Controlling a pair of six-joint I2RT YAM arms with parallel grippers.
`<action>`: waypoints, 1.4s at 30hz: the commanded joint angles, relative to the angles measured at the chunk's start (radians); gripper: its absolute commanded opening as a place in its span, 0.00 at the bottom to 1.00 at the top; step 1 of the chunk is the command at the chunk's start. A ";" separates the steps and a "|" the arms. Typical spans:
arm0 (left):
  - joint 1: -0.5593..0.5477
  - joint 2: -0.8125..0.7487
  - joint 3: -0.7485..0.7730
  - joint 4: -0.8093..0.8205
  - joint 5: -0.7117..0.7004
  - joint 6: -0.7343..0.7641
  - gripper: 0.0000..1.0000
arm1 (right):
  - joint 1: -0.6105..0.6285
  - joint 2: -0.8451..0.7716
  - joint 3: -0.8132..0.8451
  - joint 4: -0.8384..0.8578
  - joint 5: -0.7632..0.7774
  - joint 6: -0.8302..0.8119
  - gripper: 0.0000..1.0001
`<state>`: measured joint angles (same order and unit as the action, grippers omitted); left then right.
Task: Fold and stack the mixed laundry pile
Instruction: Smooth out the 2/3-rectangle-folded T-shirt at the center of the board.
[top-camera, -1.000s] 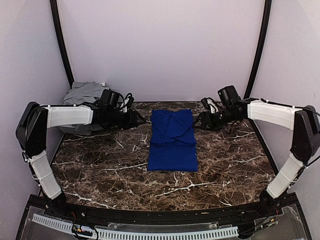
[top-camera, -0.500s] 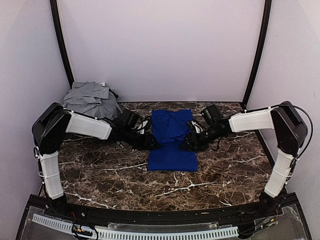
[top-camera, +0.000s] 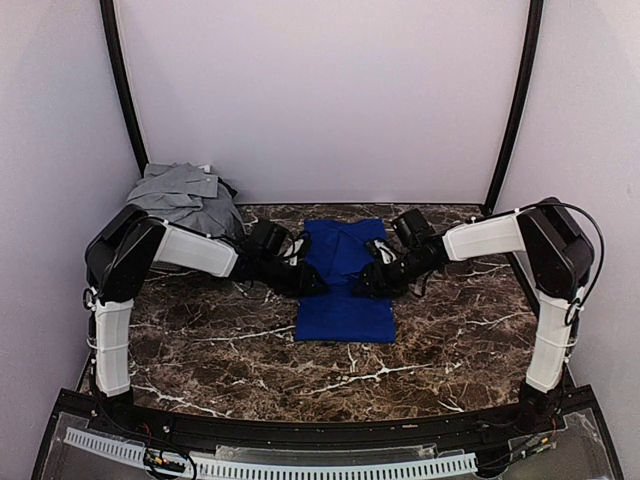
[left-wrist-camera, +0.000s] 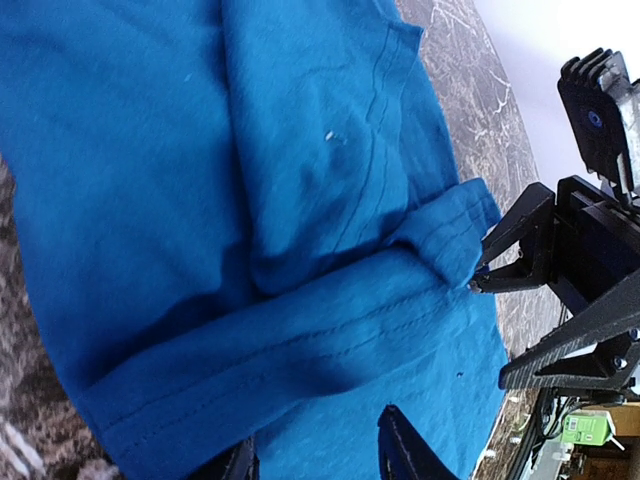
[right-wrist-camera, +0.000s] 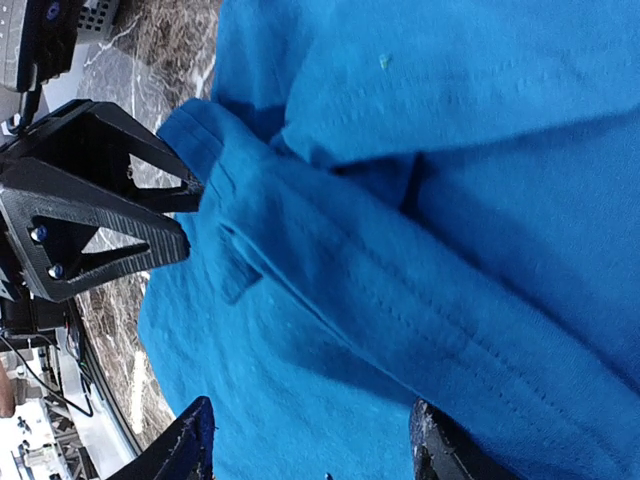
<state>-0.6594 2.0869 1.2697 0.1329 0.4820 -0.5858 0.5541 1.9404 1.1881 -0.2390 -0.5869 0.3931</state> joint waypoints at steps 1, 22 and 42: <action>0.009 0.017 0.065 -0.021 -0.008 0.027 0.40 | -0.022 0.029 0.064 0.004 0.026 -0.029 0.63; 0.149 -0.029 0.196 -0.067 0.031 0.056 0.41 | -0.125 -0.044 0.240 -0.136 0.024 -0.137 0.65; 0.044 0.095 0.169 0.019 0.075 0.037 0.36 | -0.065 0.087 0.161 0.017 -0.033 -0.063 0.50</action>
<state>-0.6353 2.1281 1.3495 0.1486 0.5499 -0.5388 0.5194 1.9736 1.2568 -0.2657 -0.6285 0.3317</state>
